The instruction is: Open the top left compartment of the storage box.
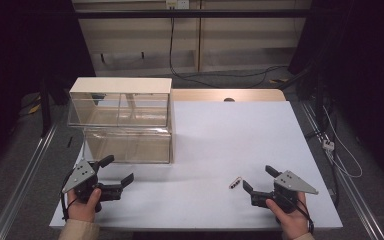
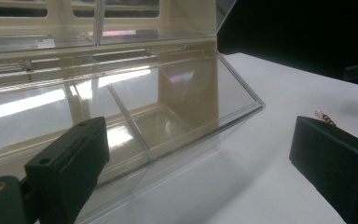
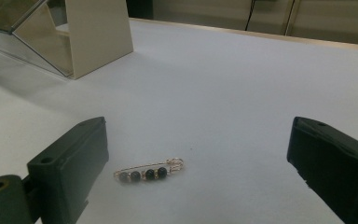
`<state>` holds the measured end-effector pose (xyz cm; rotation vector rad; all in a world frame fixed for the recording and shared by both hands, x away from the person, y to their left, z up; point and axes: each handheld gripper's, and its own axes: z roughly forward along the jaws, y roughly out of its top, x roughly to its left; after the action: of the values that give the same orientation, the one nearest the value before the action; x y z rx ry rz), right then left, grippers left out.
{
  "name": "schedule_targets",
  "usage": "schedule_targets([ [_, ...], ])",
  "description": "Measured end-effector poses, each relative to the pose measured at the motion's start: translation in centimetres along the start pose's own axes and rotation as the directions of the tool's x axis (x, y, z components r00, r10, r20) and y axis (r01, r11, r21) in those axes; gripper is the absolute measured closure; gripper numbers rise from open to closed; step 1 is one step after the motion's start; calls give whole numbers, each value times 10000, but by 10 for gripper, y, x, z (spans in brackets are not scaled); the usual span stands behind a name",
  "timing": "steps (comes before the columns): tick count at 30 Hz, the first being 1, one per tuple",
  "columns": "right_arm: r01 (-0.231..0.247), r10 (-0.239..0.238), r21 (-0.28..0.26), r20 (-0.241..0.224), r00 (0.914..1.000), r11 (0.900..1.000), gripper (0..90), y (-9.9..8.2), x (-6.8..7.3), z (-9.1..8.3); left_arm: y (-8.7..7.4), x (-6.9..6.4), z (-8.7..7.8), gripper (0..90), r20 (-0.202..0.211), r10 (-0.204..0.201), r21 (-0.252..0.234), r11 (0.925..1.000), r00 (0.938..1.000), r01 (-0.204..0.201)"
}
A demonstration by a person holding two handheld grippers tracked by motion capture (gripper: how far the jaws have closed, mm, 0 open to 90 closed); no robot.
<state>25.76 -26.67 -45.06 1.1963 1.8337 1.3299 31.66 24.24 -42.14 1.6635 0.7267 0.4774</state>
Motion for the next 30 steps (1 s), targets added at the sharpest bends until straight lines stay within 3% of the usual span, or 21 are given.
schedule_targets([
  [6,288,-304,777,197,9993,9966,55,3,1,5,0,0,1,46,-9,10,54,10000,10000,-10],
  [11,167,-218,1503,321,9992,9885,97,8,5,13,0,-1,2,45,14,27,55,10000,10000,-27],
  [16,75,-74,2606,-12,10000,9654,232,10,16,22,0,-2,3,45,62,68,109,9999,10000,-68],
  [17,75,-74,2606,-12,10000,9654,232,10,16,22,0,-2,3,45,62,68,109,9999,10000,-68],
  [18,32,0,2982,-108,9999,9545,280,9,19,26,0,-2,3,45,67,60,113,9999,10000,-60],
  [19,32,0,2982,-108,9999,9545,280,9,19,26,0,-2,3,46,66,62,112,9999,10000,-63],
  [20,-199,250,3322,-111,9996,9430,332,8,19,31,0,-2,3,45,83,75,149,9999,9999,-76],
  [21,-199,250,3322,-111,9996,9430,332,8,19,31,0,-2,4,45,84,52,151,9999,10000,-53],
  [24,-395,494,3838,-158,9987,9226,401,6,19,39,-1,-2,4,45,96,120,194,9997,9999,-122],
  [30,-370,585,3830,-447,9973,9230,463,8,24,44,-1,-3,5,46,97,53,223,9997,9999,-56],
])
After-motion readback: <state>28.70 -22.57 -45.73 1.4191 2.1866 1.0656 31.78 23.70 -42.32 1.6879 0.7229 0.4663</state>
